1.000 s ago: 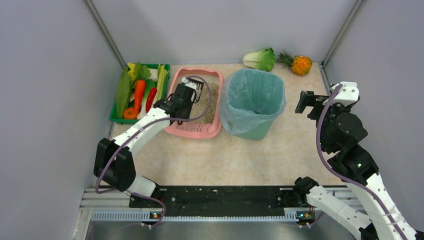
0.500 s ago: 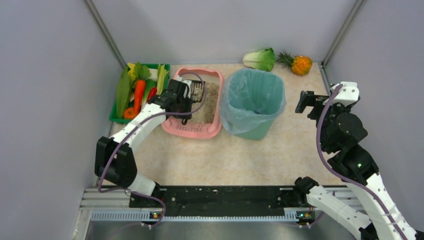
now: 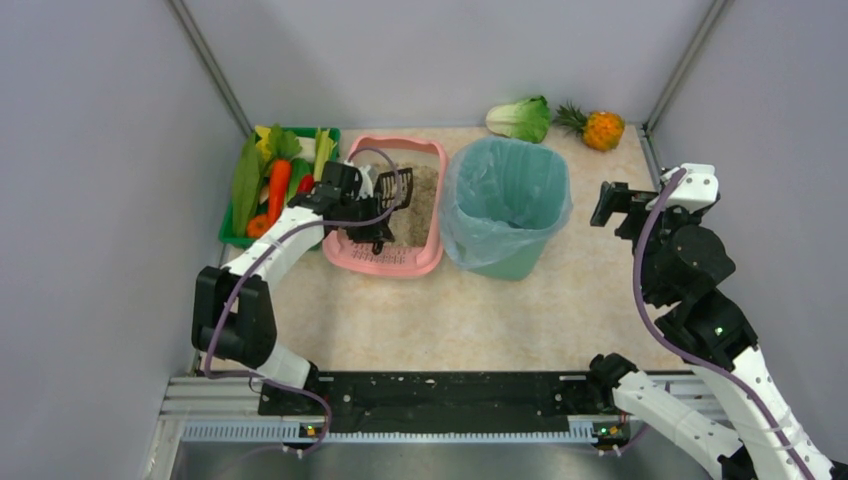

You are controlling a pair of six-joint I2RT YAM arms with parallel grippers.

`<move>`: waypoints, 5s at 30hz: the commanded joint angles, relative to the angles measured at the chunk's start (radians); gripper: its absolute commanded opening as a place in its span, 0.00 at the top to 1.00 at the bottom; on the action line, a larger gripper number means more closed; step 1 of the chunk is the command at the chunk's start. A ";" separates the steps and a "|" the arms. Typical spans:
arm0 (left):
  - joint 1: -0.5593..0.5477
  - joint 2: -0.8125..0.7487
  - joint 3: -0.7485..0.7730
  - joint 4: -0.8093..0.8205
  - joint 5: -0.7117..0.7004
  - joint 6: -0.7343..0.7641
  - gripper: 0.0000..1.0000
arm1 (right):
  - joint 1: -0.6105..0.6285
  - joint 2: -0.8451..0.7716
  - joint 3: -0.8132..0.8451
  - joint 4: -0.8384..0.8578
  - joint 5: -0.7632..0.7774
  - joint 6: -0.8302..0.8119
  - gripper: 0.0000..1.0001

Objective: Clean the litter box

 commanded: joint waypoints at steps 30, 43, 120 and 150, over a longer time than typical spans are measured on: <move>-0.133 -0.032 0.052 -0.100 -0.421 0.212 1.00 | 0.006 0.011 0.032 0.025 -0.010 0.012 0.05; -0.186 -0.036 0.108 -0.151 -0.601 0.213 1.00 | 0.006 0.021 0.020 0.042 -0.012 0.021 0.05; -0.716 0.243 0.889 -0.306 -1.053 1.167 1.00 | 0.007 -0.096 0.037 -0.093 0.012 0.062 0.05; -0.798 0.129 0.296 0.892 -1.309 2.085 1.00 | 0.007 -0.165 0.007 -0.117 0.049 0.070 0.05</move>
